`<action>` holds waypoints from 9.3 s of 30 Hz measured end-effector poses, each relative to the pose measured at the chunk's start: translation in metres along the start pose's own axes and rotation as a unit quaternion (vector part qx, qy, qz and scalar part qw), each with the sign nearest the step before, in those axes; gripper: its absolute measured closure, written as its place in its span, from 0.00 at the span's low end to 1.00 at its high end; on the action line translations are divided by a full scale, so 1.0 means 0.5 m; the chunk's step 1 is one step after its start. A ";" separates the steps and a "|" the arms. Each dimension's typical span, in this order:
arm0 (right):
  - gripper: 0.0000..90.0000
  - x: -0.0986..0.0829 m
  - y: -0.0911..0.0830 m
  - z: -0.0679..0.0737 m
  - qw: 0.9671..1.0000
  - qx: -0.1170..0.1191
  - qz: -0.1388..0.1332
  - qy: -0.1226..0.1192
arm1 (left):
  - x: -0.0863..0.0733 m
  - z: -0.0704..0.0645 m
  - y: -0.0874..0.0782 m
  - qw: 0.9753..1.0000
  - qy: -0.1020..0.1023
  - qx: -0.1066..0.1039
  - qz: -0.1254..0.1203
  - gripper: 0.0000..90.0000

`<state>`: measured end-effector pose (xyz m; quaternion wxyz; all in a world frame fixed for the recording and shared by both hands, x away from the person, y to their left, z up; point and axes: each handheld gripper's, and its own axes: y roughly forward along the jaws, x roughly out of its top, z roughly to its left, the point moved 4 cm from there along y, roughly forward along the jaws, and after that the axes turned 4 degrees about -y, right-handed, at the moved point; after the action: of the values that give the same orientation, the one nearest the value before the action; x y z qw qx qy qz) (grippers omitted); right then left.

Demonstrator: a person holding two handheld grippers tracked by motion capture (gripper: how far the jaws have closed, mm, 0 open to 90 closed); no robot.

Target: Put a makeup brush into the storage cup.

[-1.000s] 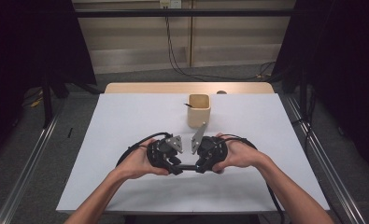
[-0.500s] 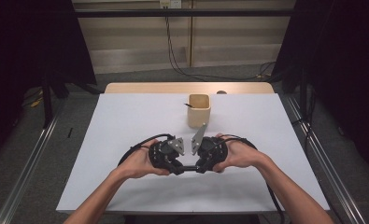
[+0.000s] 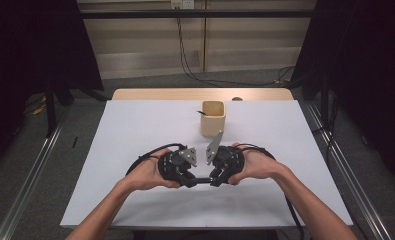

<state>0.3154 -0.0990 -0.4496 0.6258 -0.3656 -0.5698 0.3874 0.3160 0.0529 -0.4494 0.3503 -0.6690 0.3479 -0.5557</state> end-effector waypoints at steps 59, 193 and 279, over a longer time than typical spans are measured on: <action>0.03 -0.116 -0.066 0.009 0.974 -0.114 -0.146 0.130 | -0.108 0.014 -0.052 0.985 -0.105 0.044 -0.132 0.83; 0.80 -0.052 -0.068 0.037 0.839 -0.070 -0.511 0.173 | -0.057 -0.036 -0.012 0.931 -0.090 0.066 -0.348 0.62; 0.80 -0.119 -0.221 -0.079 0.860 -0.198 -0.415 0.222 | -0.295 -0.053 -0.146 0.847 -0.237 0.274 -0.389 0.04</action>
<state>0.3595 -0.2011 -0.3791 0.7527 -0.2878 -0.5798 -0.1203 0.2746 0.2144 -0.4572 0.3458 -0.7380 -0.2011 -0.5435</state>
